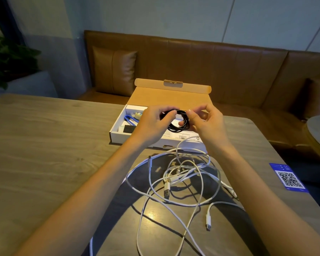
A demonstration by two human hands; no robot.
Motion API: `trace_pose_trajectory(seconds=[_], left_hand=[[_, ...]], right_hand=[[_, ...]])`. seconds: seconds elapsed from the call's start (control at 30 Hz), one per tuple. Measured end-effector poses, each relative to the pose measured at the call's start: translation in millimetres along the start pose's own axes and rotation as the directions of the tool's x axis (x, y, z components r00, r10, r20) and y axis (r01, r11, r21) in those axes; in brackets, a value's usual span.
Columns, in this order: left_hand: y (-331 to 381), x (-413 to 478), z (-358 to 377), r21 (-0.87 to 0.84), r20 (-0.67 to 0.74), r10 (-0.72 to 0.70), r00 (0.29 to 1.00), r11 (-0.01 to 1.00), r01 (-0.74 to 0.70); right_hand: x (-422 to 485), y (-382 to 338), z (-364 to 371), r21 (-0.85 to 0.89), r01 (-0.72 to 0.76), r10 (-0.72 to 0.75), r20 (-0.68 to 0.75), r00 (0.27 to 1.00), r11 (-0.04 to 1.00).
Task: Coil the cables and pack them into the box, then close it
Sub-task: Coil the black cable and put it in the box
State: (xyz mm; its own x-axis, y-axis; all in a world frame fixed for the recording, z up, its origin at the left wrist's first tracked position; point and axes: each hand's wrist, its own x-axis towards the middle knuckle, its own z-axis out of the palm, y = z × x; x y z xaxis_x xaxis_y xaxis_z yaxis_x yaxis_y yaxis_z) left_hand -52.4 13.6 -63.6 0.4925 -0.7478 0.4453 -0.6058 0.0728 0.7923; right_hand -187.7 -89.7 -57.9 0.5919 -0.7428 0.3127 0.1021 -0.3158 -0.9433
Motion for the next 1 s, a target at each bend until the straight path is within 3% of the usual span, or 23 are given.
trace_pose_trajectory(seconds=[0.17,0.3,0.4,0.57,0.7,0.83,1.0], left_hand=[[2.3,-2.0,2.5,-0.059,-0.034,-0.018,0.999,0.998,0.016],[0.4,0.9,-6.2,-0.236,0.111,-0.163,0.980,0.954,0.185],[-5.8,4.5,-14.6,-0.326,0.267,-0.215,0.939,0.897,0.298],[-6.5,7.3,-12.0,-0.209,0.157,-0.230,0.961,0.943,0.260],[-5.7,12.7,-1.9,-0.239,0.052,-0.289,0.956,0.926,0.293],[-3.0,20.5,1.0,-0.378,0.079,-0.394,0.916,0.838,0.393],[0.3,18.9,7.5,-0.517,0.074,-0.457,0.886,0.742,0.426]], right_hand=[[3.7,-0.6,-7.5,0.058,-0.099,0.089,0.154,0.984,0.993],[6.9,5.6,-12.0,-0.255,0.128,-0.099,0.126,0.987,0.958],[7.7,6.7,-12.2,-0.336,0.198,-0.181,0.081,0.980,0.921],[11.7,8.5,-11.2,-0.375,0.190,-0.167,0.093,0.982,0.907],[20.6,9.3,-11.9,-0.329,0.111,-0.102,0.046,0.994,0.938],[24.1,11.6,-9.9,-0.170,-0.012,0.001,-0.069,0.998,0.985],[20.3,15.2,-9.4,-0.076,-0.027,0.018,-0.117,0.993,0.997]])
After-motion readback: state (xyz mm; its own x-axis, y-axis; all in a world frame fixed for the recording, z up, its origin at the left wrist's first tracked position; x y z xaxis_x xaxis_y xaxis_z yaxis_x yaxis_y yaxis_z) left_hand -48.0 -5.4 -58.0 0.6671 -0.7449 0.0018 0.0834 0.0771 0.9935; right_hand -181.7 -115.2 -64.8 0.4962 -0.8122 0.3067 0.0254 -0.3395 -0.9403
